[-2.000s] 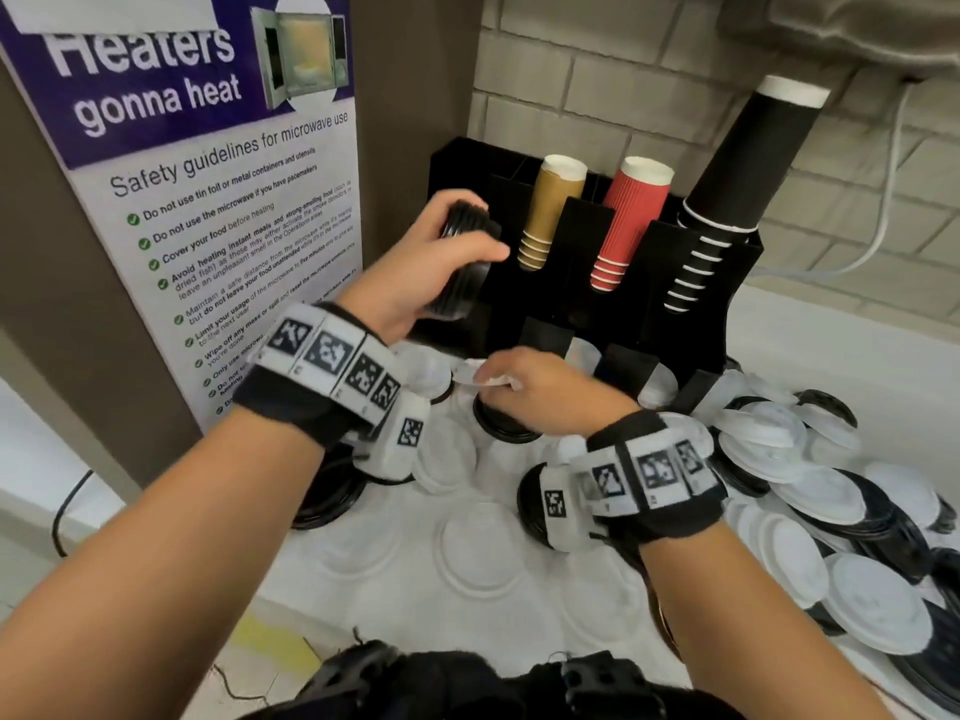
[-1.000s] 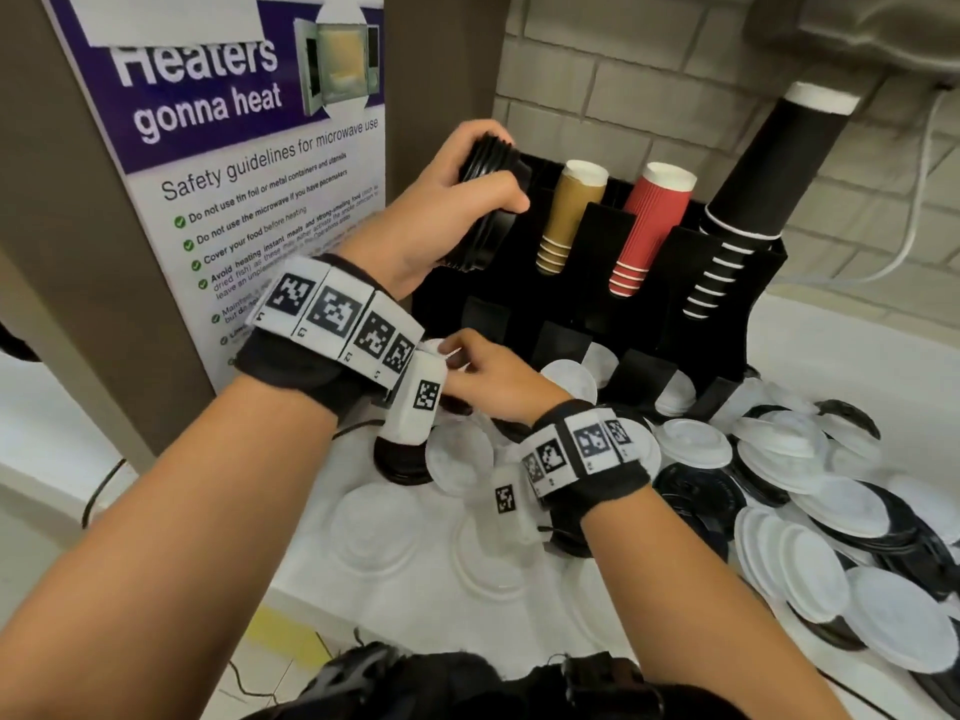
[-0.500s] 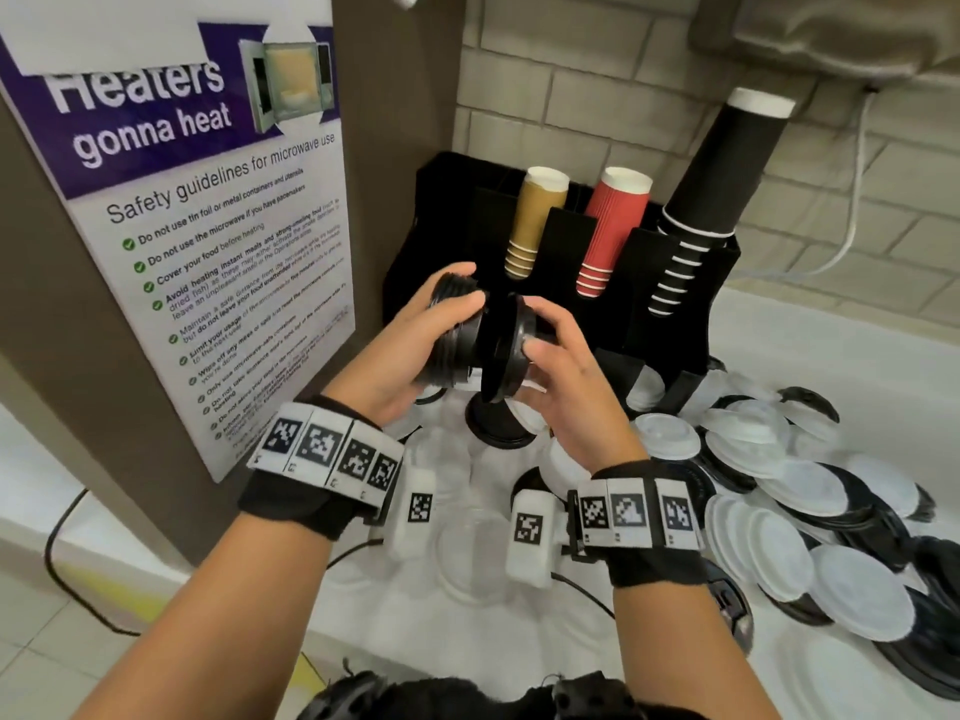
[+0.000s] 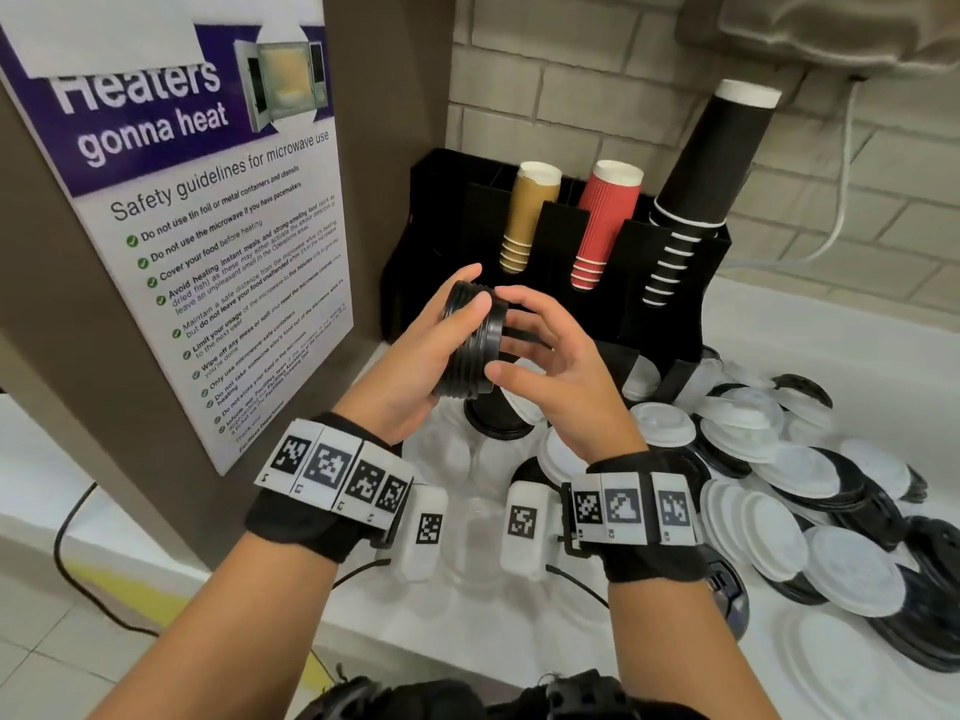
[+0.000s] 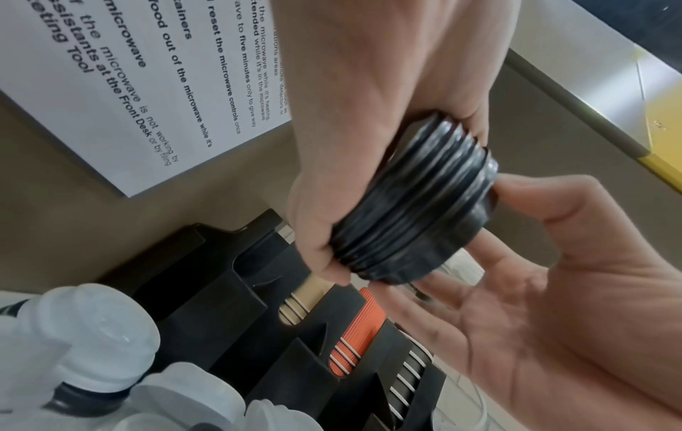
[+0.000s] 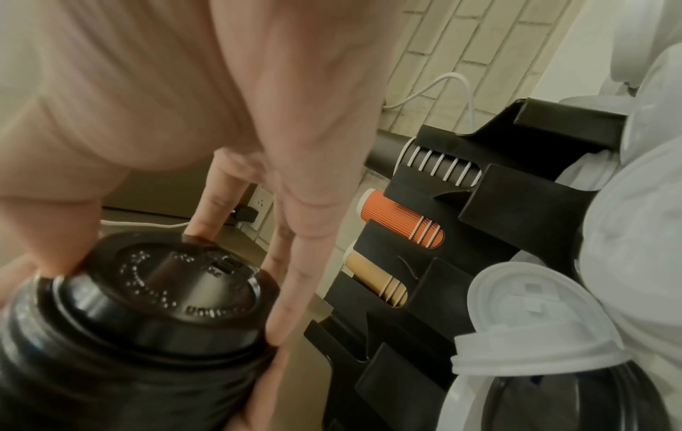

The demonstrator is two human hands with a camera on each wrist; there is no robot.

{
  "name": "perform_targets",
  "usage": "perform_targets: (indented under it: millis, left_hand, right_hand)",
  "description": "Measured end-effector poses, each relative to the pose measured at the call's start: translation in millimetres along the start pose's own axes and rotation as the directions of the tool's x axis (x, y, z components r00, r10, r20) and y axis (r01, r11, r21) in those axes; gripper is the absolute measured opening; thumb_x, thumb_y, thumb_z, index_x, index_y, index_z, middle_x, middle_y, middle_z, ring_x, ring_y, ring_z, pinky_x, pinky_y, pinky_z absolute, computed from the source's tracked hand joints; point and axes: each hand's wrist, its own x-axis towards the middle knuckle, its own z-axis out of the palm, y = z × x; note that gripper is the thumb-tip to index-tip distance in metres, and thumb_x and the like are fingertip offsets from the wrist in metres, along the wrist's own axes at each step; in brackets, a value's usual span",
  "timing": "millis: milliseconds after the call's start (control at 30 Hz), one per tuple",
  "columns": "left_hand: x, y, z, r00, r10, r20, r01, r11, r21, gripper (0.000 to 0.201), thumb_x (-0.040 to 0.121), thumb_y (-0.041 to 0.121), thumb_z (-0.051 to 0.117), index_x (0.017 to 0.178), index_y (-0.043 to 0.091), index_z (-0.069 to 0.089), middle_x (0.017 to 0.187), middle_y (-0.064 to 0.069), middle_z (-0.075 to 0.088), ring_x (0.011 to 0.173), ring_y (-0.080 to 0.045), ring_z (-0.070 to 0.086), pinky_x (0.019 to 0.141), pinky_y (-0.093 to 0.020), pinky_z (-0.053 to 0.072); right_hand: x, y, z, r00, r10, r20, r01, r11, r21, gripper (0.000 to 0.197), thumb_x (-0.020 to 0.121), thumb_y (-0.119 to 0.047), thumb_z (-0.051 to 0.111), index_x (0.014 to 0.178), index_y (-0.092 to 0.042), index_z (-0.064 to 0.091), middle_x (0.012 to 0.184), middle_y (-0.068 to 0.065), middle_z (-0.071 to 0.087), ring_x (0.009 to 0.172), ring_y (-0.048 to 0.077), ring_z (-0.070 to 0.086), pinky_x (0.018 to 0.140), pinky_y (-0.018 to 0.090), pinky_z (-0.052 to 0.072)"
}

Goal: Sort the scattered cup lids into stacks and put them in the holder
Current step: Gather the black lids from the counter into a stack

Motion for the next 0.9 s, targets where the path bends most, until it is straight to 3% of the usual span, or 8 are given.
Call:
perform_targets:
  millis: [167,333,400,467,567,667,800,900]
  left_hand:
    - [-3.8,-3.6,-0.9,1.000,-0.008,-0.028,0.007,1.000,-0.006,0.044,0.079,0.047,0.061,0.122,0.040,0.052,0.121,-0.002,0.060,0.102,-0.020,0.063,0.070,-0.035,0.055]
    - [-4.4,11.6,-17.8,0.983,0.094,-0.159,-0.087,0.995,0.053,0.051,0.052,0.037,0.076,0.100,0.034,0.058,0.094,0.002,0.059,0.085,-0.015,0.060,0.060,-0.031,0.052]
    - [-3.6,22.7,-28.2,0.967,0.130,-0.219,-0.120,0.991,0.059,0.049,0.050,0.037,0.075,0.096,0.036,0.057,0.092,0.002,0.056,0.082,-0.015,0.057,0.059,-0.029,0.049]
    - [-4.9,32.1,-38.0,0.960,0.131,-0.246,-0.124,0.991,0.044,0.047,0.050,0.037,0.074,0.094,0.037,0.057,0.091,0.002,0.056,0.081,-0.017,0.057,0.061,-0.033,0.048]
    - [-7.9,38.5,-44.4,0.958,0.148,-0.247,-0.139,0.989,0.055,0.043,0.055,0.034,0.074,0.094,0.039,0.057,0.088,0.006,0.059,0.079,-0.015,0.059,0.063,-0.036,0.049]
    - [-10.5,38.6,-42.7,0.953,0.165,-0.254,-0.152,0.986,0.071,0.038,0.066,0.025,0.071,0.099,0.036,0.056,0.088,0.007,0.058,0.079,-0.013,0.060,0.063,-0.036,0.050]
    - [-11.8,38.3,-42.8,0.956,0.151,-0.252,-0.139,0.988,0.064,0.040,0.069,0.024,0.068,0.106,0.032,0.054,0.093,0.006,0.056,0.086,-0.015,0.058,0.064,-0.036,0.051]
    - [-11.2,38.5,-43.5,0.953,0.163,-0.255,-0.153,0.987,0.057,0.039,0.069,0.023,0.068,0.104,0.030,0.054,0.093,0.005,0.056,0.085,-0.014,0.058,0.061,-0.032,0.051]
  right_hand:
    - [-1.3,-1.3,4.3,0.999,-0.031,0.034,0.032,0.999,-0.014,0.057,0.081,0.000,0.071,0.129,-0.025,0.054,0.123,0.003,0.060,0.115,0.018,0.059,0.101,0.037,0.049]
    - [16.1,2.5,5.7,0.985,0.126,0.115,-0.104,0.977,-0.184,0.036,0.092,-0.037,0.057,0.128,-0.033,0.051,0.122,-0.004,0.062,0.112,0.003,0.058,0.096,0.024,0.047]
    - [26.0,12.9,8.6,0.964,0.226,0.140,-0.136,0.871,-0.473,0.035,0.090,-0.043,0.062,0.118,-0.023,0.056,0.113,-0.007,0.061,0.105,0.004,0.056,0.091,0.025,0.042]
    - [30.8,26.6,20.3,0.896,0.373,0.239,-0.063,0.641,-0.765,0.048,0.077,-0.052,0.072,0.109,-0.025,0.049,0.111,-0.004,0.054,0.107,0.015,0.046,0.092,0.033,0.041]
    - [29.4,42.3,44.2,0.803,0.519,0.293,0.074,0.402,-0.913,0.070,0.064,-0.062,0.076,0.112,-0.026,0.040,0.115,0.000,0.048,0.110,0.024,0.034,0.090,0.039,0.033]
    - [27.6,53.3,62.0,0.799,0.493,0.346,0.196,0.330,-0.923,0.078,0.064,-0.062,0.075,0.119,-0.023,0.035,0.120,0.005,0.052,0.115,0.026,0.036,0.098,0.044,0.028]
    - [35.0,50.0,62.8,0.825,0.473,0.309,0.191,0.280,-0.941,0.072,0.071,-0.049,0.074,0.124,-0.024,0.032,0.117,0.007,0.051,0.116,0.029,0.039,0.102,0.047,0.030]
    - [46.1,41.4,59.1,0.872,0.420,0.251,0.220,0.123,-0.968,0.073,0.073,-0.049,0.072,0.130,-0.021,0.037,0.124,0.009,0.043,0.120,0.031,0.035,0.102,0.048,0.030]
